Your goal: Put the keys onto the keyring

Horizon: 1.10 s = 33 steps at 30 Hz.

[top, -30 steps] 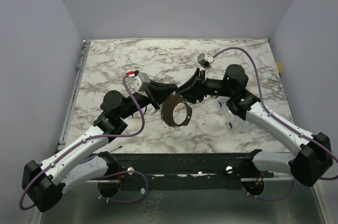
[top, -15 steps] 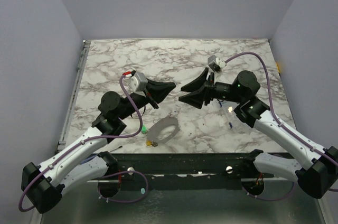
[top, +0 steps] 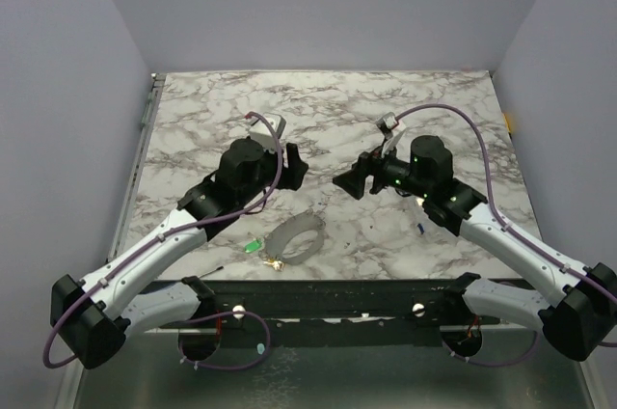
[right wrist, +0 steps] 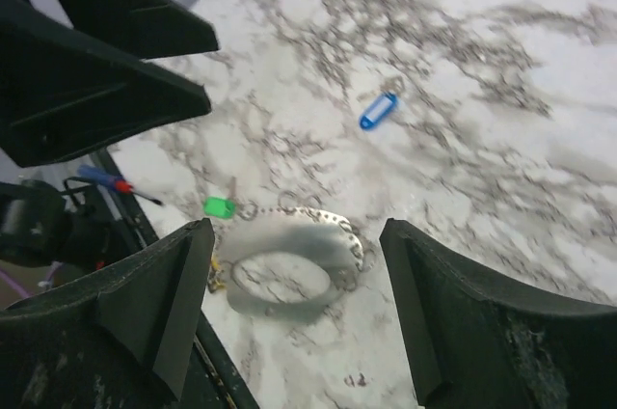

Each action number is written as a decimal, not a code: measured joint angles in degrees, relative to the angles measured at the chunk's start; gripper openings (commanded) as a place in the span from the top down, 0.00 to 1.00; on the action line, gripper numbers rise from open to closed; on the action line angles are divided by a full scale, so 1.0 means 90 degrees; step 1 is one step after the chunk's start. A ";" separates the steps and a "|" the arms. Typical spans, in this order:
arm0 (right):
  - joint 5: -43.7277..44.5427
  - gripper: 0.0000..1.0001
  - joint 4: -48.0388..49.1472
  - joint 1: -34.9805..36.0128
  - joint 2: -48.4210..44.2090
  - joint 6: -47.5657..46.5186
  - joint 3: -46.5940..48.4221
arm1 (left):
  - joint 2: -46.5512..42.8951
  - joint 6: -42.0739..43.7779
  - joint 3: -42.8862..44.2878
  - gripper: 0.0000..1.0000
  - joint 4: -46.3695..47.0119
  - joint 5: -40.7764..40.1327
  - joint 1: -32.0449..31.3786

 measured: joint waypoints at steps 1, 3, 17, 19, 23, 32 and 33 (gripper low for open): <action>0.0170 0.18 -0.0151 0.0000 0.0000 -0.0015 -0.0051 | 0.0053 -0.0073 -0.0007 0.29 -0.0386 -0.0087 0.0010; 0.0449 0.18 -0.0391 0.0000 0.0000 -0.0017 -0.0136 | 0.0223 -0.0223 -0.0068 0.29 -0.1003 -0.0175 0.0012; 0.1117 0.17 -0.0947 0.0000 -0.0090 0.0005 -0.0432 | 0.2025 -0.1858 -0.0384 0.45 -0.2798 -0.1156 0.0010; 0.1129 0.17 -0.0988 0.0000 -0.0109 0.0005 -0.0520 | 0.2200 -0.1982 -0.0384 0.48 -0.2839 -0.1253 0.0012; 0.1139 0.17 -0.1056 0.0000 -0.0124 -0.0017 -0.0566 | 0.2455 -0.2140 -0.0355 0.51 -0.2834 -0.1358 0.0012; 0.1219 0.17 -0.1078 0.0000 -0.0291 -0.0080 -0.0571 | 0.3011 -0.2397 -0.0243 0.55 -0.2555 -0.1338 0.0012; 0.1222 0.17 -0.1078 0.0000 -0.0304 -0.0087 -0.0578 | 0.3060 -0.2446 -0.0219 0.57 -0.2528 -0.1319 0.0012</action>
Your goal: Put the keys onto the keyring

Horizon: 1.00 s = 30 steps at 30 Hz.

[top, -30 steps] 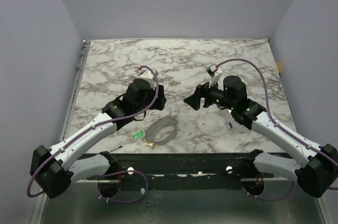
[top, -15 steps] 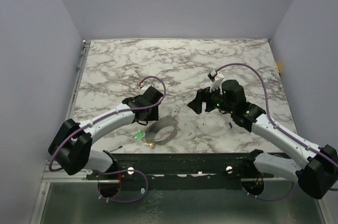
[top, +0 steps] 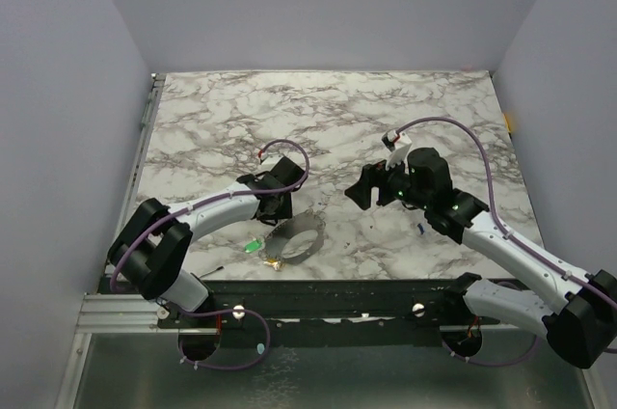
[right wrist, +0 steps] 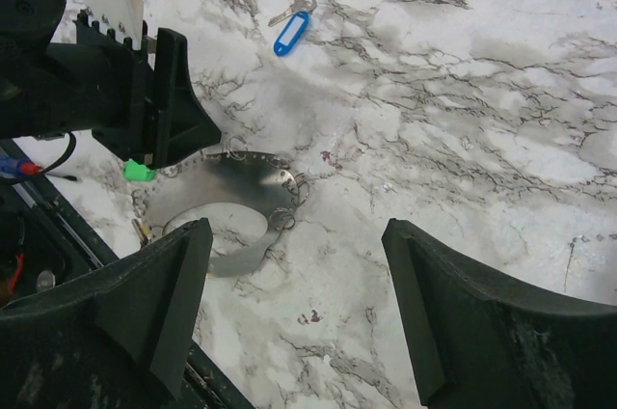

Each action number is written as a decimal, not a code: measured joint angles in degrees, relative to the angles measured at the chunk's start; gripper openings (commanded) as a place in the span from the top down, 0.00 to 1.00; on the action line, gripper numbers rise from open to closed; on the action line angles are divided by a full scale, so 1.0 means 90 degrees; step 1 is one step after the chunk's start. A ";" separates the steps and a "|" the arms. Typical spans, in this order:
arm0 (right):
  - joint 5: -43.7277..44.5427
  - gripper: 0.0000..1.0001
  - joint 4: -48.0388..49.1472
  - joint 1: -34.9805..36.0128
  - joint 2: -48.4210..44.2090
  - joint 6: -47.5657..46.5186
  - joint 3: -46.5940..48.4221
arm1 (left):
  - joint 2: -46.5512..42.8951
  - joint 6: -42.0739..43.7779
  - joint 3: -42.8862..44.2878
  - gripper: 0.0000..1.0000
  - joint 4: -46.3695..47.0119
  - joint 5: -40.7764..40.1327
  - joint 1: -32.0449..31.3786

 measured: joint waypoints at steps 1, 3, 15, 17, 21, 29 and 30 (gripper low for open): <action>0.0002 0.17 0.0000 0.0000 -0.0012 -0.0007 -0.0012 | 0.0027 -0.0019 0.0007 0.57 0.0019 0.0010 0.0000; 0.0005 0.17 0.0000 0.0000 -0.0032 -0.0029 -0.0044 | 0.0080 -0.0075 0.0010 0.58 0.0051 0.0056 0.0000; 0.0005 0.17 0.0000 0.0000 -0.0032 -0.0049 -0.0075 | 0.0228 -0.0406 0.0010 0.62 0.0306 0.0500 0.0000; 0.0005 0.17 0.0000 0.0000 -0.0032 -0.0049 -0.0075 | 0.0294 -0.0442 0.0010 0.62 0.0333 0.0534 0.0000; 0.0007 0.17 0.0002 0.0000 -0.0051 -0.0049 -0.0087 | 0.0325 -0.0500 0.0002 0.61 0.0393 0.0556 0.0000; 0.0012 0.17 0.0005 0.0000 -0.0051 -0.0049 -0.0153 | 0.0199 -0.0619 -0.0124 0.46 0.0372 0.0522 0.0000; 0.0012 0.17 0.0005 0.0000 -0.0051 -0.0049 -0.0155 | 0.0177 -0.0634 -0.0131 0.46 0.0355 0.0500 0.0000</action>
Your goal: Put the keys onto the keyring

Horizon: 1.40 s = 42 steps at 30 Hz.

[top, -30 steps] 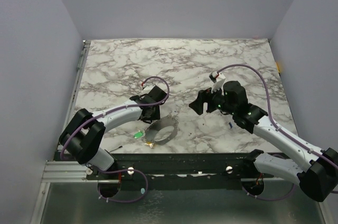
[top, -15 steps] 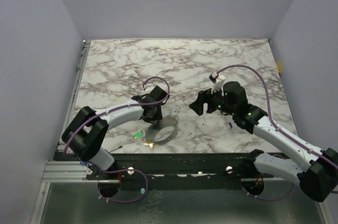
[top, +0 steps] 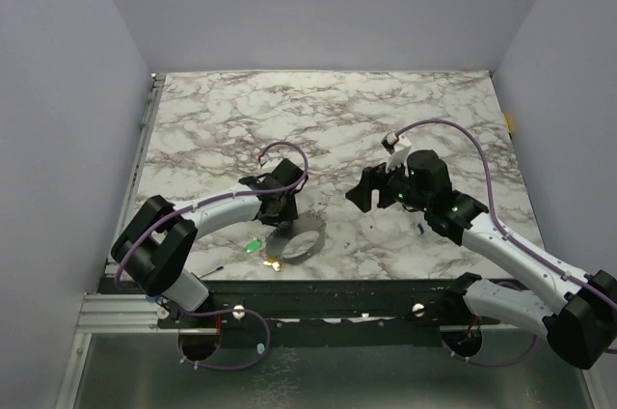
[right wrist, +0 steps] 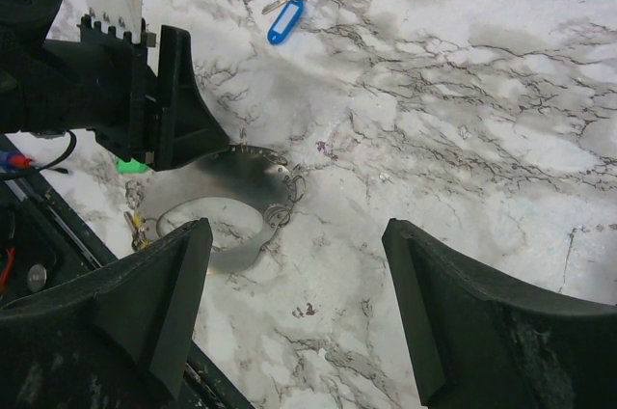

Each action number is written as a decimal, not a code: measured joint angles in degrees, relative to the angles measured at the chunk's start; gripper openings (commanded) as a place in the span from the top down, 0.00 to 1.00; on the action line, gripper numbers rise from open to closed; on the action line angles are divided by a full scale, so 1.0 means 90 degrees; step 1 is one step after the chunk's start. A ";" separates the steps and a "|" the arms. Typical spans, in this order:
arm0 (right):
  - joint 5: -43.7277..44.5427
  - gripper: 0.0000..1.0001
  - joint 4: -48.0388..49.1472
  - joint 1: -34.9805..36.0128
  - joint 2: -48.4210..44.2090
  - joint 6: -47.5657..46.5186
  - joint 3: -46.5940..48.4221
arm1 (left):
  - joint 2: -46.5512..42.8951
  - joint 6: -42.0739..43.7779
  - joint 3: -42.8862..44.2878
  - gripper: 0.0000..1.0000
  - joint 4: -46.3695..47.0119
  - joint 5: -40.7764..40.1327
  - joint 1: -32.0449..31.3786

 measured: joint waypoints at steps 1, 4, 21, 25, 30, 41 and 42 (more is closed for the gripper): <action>0.0000 0.17 0.0000 0.0000 0.0000 0.0000 0.0000 | -0.0017 -0.0019 -0.0005 0.46 -0.0022 -0.0017 0.0000; 0.0000 0.17 0.0002 0.0000 0.0000 0.0000 -0.0002 | -0.0117 -0.0080 -0.0012 0.48 -0.0119 -0.0034 0.0000; 0.0036 0.17 0.0010 0.0000 -0.0160 0.0002 -0.0063 | -0.0131 -0.0357 -0.0053 0.58 0.0010 0.0221 -0.0002; 0.0041 0.17 0.0012 0.0000 -0.0160 0.0002 -0.0078 | -0.0058 -0.0369 -0.0053 0.71 0.0044 0.0214 -0.0002; 0.0041 0.17 0.0015 0.0000 -0.0160 0.0002 -0.0095 | 0.0092 -0.0260 -0.0036 0.84 0.0100 0.0141 -0.0002; 0.0044 0.17 0.0022 0.0000 -0.0160 0.0002 -0.0097 | 0.0090 0.0175 0.0029 0.78 0.0151 -0.0017 -0.0002; 0.0044 0.17 0.0022 0.0000 -0.0160 0.0002 -0.0097 | 0.0087 0.0206 0.0029 0.77 0.0163 -0.0027 -0.0002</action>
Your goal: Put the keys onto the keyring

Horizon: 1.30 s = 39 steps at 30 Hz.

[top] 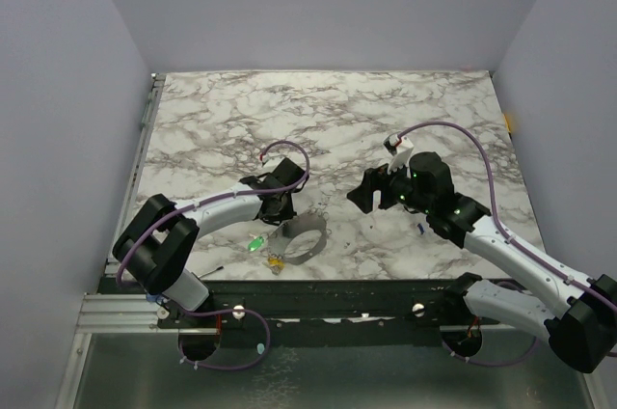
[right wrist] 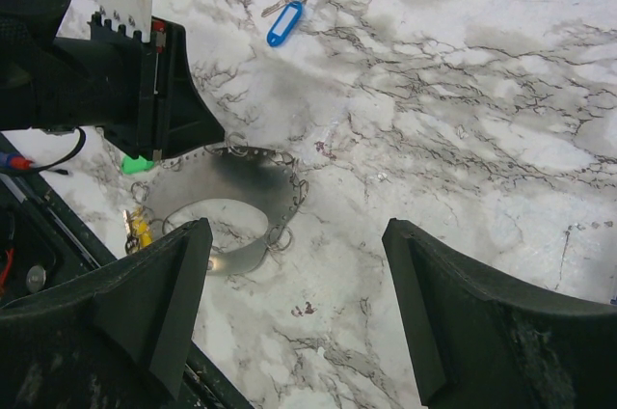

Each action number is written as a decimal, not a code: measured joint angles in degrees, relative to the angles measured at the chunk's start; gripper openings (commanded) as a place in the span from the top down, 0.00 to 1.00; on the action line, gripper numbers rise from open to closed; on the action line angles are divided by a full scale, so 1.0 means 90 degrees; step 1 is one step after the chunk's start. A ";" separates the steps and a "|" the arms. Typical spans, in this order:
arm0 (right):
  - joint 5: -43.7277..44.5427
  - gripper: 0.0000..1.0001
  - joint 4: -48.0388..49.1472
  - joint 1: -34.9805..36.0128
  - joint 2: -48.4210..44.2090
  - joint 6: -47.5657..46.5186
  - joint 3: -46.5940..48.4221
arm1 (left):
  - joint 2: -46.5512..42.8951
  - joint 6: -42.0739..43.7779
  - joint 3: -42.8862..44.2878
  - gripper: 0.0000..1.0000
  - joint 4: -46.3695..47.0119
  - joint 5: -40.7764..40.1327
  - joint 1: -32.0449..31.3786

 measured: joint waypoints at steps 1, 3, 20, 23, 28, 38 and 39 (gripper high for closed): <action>0.0000 0.17 0.0000 0.0000 0.0000 0.0000 0.0000 | 0.0000 0.0022 0.0000 0.76 0.0017 -0.0005 -0.0005; 0.0000 0.17 0.0000 0.0000 0.0000 0.0000 0.0000 | 0.0000 0.0061 0.0000 0.74 0.0049 -0.0010 -0.0019; 0.0002 0.16 0.0000 0.0000 0.0000 0.0000 0.0000 | 0.0000 0.0384 0.0000 1.00 0.0452 -0.0010 -0.0211; 0.0000 0.16 0.0000 0.0000 0.0002 0.0000 0.0000 | -0.0068 0.0527 0.0000 1.00 0.0488 -0.0010 -0.0248; -0.0002 0.16 0.0000 0.0000 0.0002 -0.0002 0.0000 | -0.0716 0.0896 -0.0032 1.00 0.0614 0.0005 -0.0306; -0.0546 0.15 0.0172 0.0000 -0.0561 -0.0007 -0.0015 | -0.2633 0.1814 -0.0595 1.00 0.1392 0.0646 -0.0379; -0.0687 0.15 0.0270 0.0000 -0.0695 -0.0005 -0.0034 | -0.2783 0.1882 -0.0646 1.00 0.1445 0.0746 -0.0391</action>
